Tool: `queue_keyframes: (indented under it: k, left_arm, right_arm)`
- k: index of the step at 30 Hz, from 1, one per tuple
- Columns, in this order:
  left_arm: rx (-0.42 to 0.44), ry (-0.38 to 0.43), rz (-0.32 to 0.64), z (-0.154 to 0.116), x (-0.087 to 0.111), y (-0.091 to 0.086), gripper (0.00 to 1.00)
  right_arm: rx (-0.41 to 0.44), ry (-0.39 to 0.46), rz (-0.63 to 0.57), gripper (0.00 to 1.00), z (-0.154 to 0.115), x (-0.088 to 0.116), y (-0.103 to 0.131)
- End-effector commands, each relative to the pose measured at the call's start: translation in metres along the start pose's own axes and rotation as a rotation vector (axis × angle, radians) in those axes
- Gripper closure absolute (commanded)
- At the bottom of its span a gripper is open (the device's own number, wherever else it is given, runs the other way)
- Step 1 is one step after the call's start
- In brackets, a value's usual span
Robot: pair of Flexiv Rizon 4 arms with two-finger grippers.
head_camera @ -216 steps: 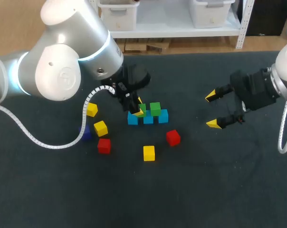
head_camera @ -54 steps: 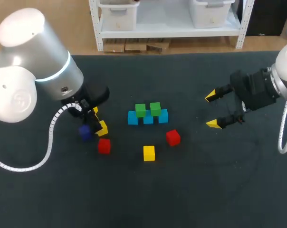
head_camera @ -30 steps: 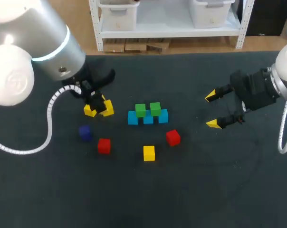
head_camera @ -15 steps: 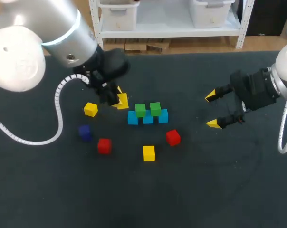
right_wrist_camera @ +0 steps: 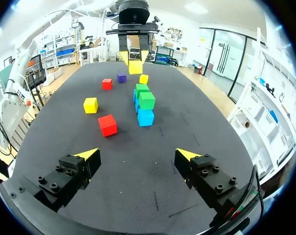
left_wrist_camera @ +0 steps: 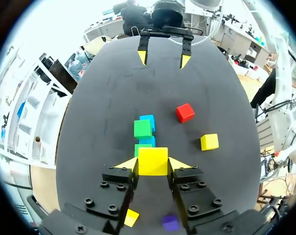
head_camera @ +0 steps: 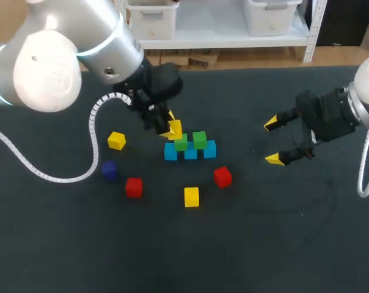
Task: Place the blue cubes, place green cubes on the blue cubes, place the yellow cubes on the green cubes, then place the red cubes on the yellow cubes, and place purple cube on the red cubes.
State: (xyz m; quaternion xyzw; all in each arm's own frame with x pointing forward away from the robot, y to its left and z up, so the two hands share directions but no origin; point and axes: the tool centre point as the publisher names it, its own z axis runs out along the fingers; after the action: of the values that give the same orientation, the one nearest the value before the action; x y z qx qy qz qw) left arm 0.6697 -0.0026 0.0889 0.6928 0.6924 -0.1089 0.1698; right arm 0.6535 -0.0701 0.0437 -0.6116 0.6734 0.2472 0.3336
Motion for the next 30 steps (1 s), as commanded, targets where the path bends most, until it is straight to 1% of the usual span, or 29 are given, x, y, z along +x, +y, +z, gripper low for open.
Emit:
queue_keyframes:
  k: [1, 9, 17, 24, 30]
  left_arm:
    - [0.022, 0.012, 0.005, 0.005, -0.008, 0.011, 1.00]
    - [0.039, 0.012, 0.023, 0.013, -0.021, 0.018, 1.00]
    - [0.071, 0.006, 0.026, 0.028, -0.029, 0.018, 1.00]
    - [0.082, 0.020, 0.015, 0.033, -0.026, 0.019, 1.00]
    - [0.075, 0.045, 0.000, 0.032, -0.018, 0.021, 1.00]
  right_arm:
    - [0.001, -0.003, -0.001, 0.00, 0.000, 0.000, 0.000]
    - [0.001, -0.003, -0.001, 0.00, 0.000, 0.000, 0.000]
    - [0.001, -0.003, -0.001, 0.00, 0.000, 0.000, 0.000]
    - [0.001, -0.003, -0.001, 0.00, 0.000, 0.000, 0.000]
    - [0.001, -0.003, -0.001, 0.00, 0.000, 0.000, 0.000]
